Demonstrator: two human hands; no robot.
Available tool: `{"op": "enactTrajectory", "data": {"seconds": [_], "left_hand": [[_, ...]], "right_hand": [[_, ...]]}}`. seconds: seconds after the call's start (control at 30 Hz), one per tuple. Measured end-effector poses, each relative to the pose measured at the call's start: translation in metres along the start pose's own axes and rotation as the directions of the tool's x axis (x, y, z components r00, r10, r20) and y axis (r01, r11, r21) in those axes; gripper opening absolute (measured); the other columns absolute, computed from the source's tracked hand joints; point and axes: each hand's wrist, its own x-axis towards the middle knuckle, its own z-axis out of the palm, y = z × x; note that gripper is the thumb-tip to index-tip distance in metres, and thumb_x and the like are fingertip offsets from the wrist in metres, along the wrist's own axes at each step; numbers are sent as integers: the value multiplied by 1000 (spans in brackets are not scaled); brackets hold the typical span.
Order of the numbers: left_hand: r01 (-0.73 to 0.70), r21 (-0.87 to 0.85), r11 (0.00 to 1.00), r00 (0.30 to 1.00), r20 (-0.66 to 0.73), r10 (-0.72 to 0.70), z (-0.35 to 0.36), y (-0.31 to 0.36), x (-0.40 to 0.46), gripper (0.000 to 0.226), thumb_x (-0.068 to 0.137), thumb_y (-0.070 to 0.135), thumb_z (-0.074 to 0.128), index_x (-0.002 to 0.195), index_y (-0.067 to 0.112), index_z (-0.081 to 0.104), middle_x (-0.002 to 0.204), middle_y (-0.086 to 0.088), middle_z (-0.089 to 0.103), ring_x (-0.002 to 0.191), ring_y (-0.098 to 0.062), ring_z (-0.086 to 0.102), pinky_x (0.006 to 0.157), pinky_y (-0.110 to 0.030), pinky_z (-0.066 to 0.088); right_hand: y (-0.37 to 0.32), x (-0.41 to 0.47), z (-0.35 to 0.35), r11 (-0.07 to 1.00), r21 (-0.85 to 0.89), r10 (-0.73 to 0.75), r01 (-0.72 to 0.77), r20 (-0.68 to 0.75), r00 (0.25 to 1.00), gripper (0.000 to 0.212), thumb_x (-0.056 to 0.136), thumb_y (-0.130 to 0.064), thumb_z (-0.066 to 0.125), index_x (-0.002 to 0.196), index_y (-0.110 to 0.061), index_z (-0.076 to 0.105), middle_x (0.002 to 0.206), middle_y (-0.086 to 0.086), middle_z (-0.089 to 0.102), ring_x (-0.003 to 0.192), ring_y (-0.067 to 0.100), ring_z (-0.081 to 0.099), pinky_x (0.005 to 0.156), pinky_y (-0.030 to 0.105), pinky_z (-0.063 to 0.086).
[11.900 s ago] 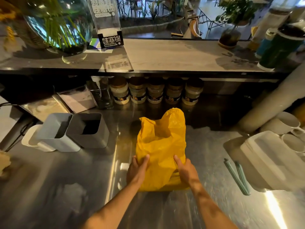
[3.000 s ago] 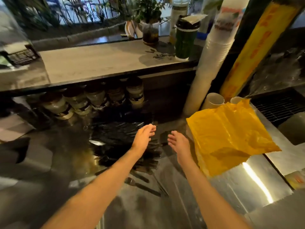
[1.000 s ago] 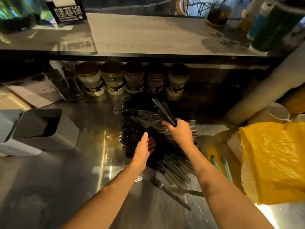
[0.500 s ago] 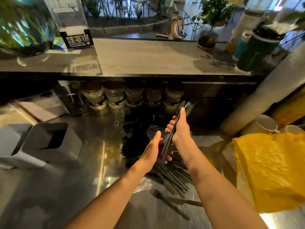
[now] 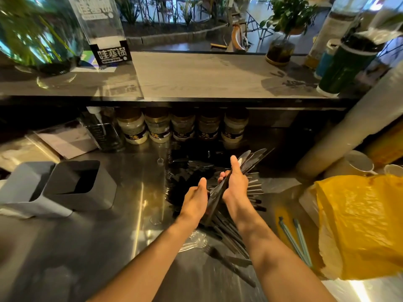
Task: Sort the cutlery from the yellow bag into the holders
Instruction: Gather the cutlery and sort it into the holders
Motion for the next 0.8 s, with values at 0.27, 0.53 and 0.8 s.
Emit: {"op": "enactTrajectory", "data": {"seconds": [0.27, 0.53, 0.8], "left_hand": [[-139, 184, 973, 988, -43, 149, -14, 6, -18, 51, 104, 50, 37, 103, 6, 64, 103, -2, 62, 94, -14, 54, 90, -27, 39], [-248, -401, 882, 956, -250, 156, -38, -6, -42, 46, 105, 38, 34, 97, 14, 73, 99, -4, 74, 99, -21, 67, 93, -41, 50], [-274, -473, 837, 901, -432, 50, -73, 19, -33, 34, 100, 25, 42, 84, 10, 68, 86, -7, 69, 87, -23, 64, 72, -28, 48]], "right_hand": [[12, -23, 10, 997, 63, -51, 47, 55, 997, 20, 94, -29, 69, 94, -11, 62, 59, -2, 49, 45, 9, 42, 43, 23, 39], [20, -49, 28, 973, 229, -42, 35, 28, 999, 25, 93, -33, 70, 87, -14, 54, 58, -5, 44, 44, 7, 38, 42, 20, 36], [71, -88, 57, 977, 205, 24, -63, 188, 982, 21, 94, -13, 67, 76, -10, 56, 55, 1, 46, 49, 14, 45, 49, 27, 40]]}}
